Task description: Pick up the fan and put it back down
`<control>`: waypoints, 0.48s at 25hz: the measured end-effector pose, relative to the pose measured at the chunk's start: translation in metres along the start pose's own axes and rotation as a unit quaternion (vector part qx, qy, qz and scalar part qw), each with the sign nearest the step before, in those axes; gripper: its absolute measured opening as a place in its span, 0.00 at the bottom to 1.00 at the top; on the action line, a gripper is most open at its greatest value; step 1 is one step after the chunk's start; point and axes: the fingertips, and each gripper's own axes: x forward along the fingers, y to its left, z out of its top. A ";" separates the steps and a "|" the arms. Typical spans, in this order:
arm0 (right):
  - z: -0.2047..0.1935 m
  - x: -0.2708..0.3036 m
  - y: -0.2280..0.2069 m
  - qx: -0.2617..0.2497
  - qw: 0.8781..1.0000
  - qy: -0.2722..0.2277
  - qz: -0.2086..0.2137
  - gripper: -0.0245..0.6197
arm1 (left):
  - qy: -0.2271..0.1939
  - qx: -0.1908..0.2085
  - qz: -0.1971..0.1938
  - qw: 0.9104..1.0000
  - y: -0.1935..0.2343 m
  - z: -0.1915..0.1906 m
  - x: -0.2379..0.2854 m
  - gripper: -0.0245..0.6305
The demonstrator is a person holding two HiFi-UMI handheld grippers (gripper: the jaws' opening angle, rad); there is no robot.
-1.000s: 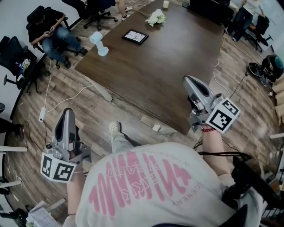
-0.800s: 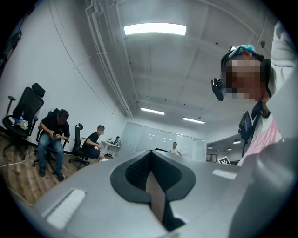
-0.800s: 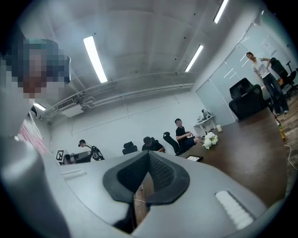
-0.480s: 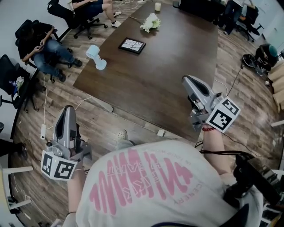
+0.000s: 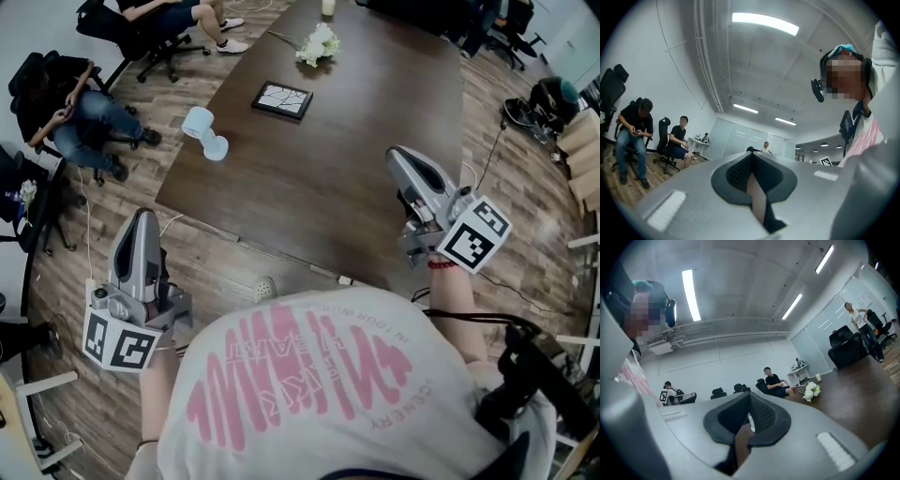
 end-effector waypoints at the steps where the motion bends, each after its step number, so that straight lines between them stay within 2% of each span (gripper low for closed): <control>1: 0.000 0.005 0.000 -0.002 1.000 0.000 -0.004 0.05 | 0.002 -0.003 -0.002 1.000 0.007 0.000 0.003 0.07; 9: -0.009 0.044 0.001 0.009 0.999 -0.008 -0.041 0.05 | 0.029 -0.009 -0.041 0.999 0.058 -0.001 0.033 0.07; 12: -0.011 0.052 -0.001 0.007 0.998 -0.016 -0.063 0.05 | 0.040 0.014 -0.057 0.997 0.080 -0.010 0.048 0.07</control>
